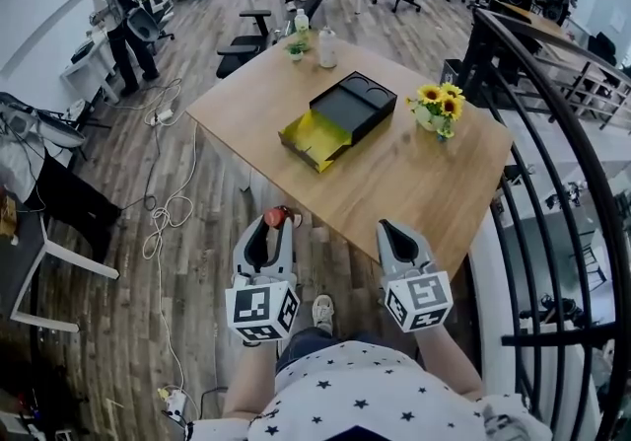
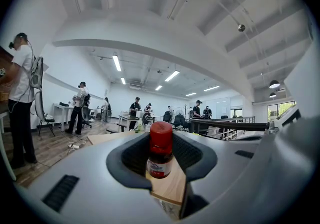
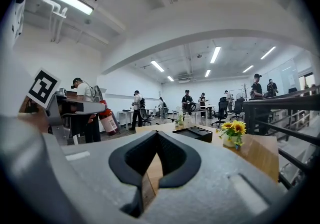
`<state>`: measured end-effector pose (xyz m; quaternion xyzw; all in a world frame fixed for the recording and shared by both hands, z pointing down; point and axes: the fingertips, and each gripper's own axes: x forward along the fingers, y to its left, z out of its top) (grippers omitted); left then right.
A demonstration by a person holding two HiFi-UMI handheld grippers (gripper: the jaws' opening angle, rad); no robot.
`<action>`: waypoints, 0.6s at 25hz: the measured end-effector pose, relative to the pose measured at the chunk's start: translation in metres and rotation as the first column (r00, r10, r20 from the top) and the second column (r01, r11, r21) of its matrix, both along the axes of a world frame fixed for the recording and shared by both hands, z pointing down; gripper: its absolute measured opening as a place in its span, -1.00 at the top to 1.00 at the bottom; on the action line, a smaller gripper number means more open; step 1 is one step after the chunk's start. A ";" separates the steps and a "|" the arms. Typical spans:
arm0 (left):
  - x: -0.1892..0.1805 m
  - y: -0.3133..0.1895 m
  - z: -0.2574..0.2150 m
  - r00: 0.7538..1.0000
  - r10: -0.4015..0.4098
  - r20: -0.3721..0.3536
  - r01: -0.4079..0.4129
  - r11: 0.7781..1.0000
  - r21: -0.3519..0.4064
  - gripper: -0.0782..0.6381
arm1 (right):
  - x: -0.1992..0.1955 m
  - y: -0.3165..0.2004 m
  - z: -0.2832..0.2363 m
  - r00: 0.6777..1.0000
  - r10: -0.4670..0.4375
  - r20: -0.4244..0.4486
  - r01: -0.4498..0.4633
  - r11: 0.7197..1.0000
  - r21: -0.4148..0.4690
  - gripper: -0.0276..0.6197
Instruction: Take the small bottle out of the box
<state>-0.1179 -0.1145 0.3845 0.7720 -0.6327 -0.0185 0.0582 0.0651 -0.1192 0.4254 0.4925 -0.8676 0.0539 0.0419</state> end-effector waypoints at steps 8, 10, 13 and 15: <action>0.001 -0.001 0.001 1.000 0.007 0.005 -0.007 1.000 -0.005 0.41 | -0.006 0.000 0.000 1.000 0.005 -0.025 -0.005 1.000 0.004 0.90; 0.002 -0.003 0.000 1.000 0.012 0.006 -0.012 1.000 -0.004 0.41 | -0.007 -0.001 0.000 1.000 0.005 -0.025 -0.005 1.000 0.005 0.90; 0.002 -0.006 0.000 1.000 0.015 0.006 -0.015 1.000 -0.005 0.41 | -0.008 -0.003 0.001 1.000 0.003 -0.026 -0.003 1.000 0.003 0.90; 0.002 -0.007 0.000 1.000 0.016 0.007 -0.016 1.000 -0.007 0.41 | -0.008 -0.004 0.003 1.000 -0.001 -0.030 0.001 1.000 -0.002 0.90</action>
